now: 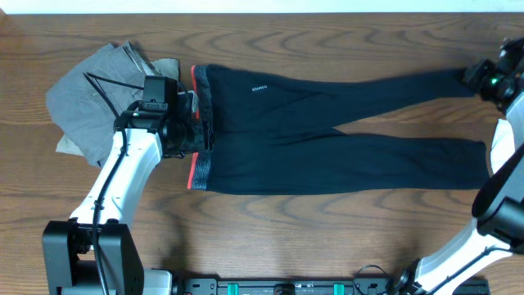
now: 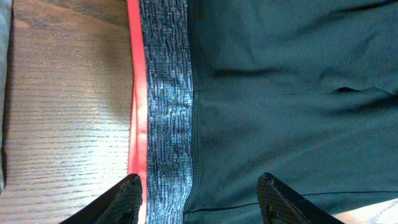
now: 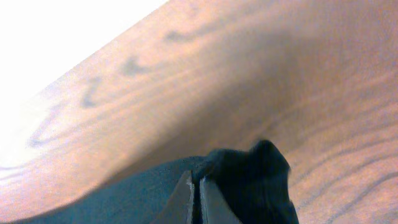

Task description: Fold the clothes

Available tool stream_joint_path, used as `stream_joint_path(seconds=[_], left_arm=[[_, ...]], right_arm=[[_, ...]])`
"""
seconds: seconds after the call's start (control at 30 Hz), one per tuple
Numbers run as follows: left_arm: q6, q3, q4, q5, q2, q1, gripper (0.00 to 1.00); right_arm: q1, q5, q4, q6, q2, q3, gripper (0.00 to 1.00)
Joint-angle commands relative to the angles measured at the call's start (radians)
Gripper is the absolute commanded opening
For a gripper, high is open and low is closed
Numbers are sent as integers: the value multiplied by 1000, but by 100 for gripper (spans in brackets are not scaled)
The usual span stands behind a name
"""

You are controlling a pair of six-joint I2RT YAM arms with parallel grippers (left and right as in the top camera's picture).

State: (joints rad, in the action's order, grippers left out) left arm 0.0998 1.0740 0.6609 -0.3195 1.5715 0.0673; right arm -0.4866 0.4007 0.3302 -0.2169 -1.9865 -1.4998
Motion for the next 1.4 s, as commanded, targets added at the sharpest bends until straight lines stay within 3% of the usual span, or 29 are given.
stream_joint_path(seconds=[0.0, 0.23, 0.43, 0.53, 0.8, 0.9, 0.93, 0.97, 1.0, 1.07, 1.13, 1.37], left_arm=[[-9, 18, -1, -10, -4, 3, 61], [-10, 11, -19, -10, -2, 24, 61], [-10, 11, -19, -9, -2, 26, 61], [-10, 11, -20, -9, -2, 26, 61], [-9, 11, -19, -10, -2, 26, 61], [-10, 11, -19, -10, -2, 26, 61], [-10, 11, -19, -10, -2, 26, 61], [-10, 11, -19, -10, -2, 26, 61], [-10, 11, -19, -10, -2, 26, 61], [-10, 11, -19, -10, -2, 26, 61], [-10, 11, -19, -10, -2, 26, 61], [-10, 11, -19, -10, -2, 26, 61]], right_arm=[[-6, 19, 8, 2, 44, -19, 3], [-6, -1, 124, -205, 76, -19, 3], [0, -56, 53, -79, 67, -19, 4], [3, -188, 79, -175, 54, -18, 3], [5, -213, 38, -430, -79, -18, 6], [2, -151, -130, -340, -136, -18, 7], [0, -107, -176, -296, -150, -18, 13], [-2, -74, -206, -270, -161, -18, 24], [-7, -50, -216, -254, -167, -18, 27], [-20, -10, -208, -225, -168, -18, 29], [-33, 21, -194, -203, -168, -18, 38], [-89, 22, -66, -130, -168, -18, 43]])
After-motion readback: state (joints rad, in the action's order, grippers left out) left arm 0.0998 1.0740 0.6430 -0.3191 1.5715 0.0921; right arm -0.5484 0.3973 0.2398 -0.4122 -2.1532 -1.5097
